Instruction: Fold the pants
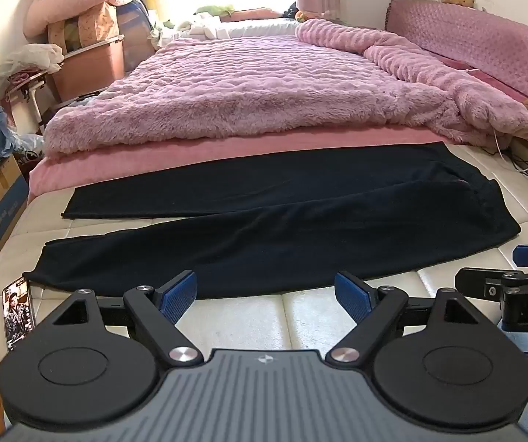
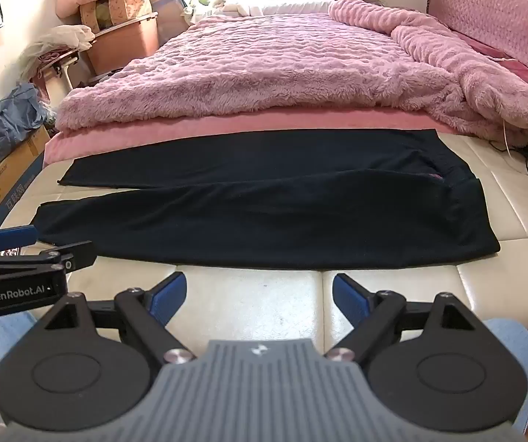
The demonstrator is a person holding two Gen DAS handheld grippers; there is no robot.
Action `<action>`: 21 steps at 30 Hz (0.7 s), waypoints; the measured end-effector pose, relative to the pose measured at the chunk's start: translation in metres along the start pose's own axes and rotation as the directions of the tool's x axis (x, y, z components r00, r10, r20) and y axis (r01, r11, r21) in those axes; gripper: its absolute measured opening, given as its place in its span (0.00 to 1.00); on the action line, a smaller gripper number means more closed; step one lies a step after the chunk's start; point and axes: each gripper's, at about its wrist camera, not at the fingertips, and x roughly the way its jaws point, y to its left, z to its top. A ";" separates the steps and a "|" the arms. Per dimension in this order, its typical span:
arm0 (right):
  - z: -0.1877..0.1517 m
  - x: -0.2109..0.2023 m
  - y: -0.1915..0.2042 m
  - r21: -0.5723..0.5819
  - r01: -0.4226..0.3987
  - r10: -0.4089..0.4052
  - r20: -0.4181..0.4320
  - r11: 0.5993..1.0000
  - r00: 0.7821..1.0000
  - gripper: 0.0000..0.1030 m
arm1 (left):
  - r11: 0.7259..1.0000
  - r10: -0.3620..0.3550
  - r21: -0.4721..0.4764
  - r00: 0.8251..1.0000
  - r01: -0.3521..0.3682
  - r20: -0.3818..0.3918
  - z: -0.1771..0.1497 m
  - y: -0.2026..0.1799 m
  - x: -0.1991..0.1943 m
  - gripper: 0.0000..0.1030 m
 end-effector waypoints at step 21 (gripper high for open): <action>0.011 -0.011 -0.006 0.005 0.000 0.000 0.002 1.000 1.000 0.80 | 1.000 -0.002 -0.001 1.000 0.002 -0.001 0.000 0.000 0.000 0.96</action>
